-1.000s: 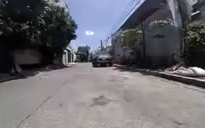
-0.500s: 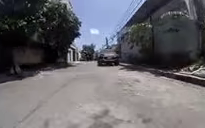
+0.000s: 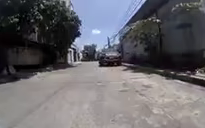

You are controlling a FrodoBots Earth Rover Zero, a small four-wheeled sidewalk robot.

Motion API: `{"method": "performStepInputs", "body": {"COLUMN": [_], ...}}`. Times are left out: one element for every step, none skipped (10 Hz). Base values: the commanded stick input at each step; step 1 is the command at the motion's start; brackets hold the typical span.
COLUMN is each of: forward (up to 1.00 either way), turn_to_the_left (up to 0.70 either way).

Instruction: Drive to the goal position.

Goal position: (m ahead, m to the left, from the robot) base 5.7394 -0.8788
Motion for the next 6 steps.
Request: {"method": "performStepInputs", "body": {"forward": [1.00, 1.00, 1.00, 1.00, 1.00, 1.00], "turn_to_the_left": [0.05, 0.05, 0.05, 0.05, 0.05, 0.05]}}
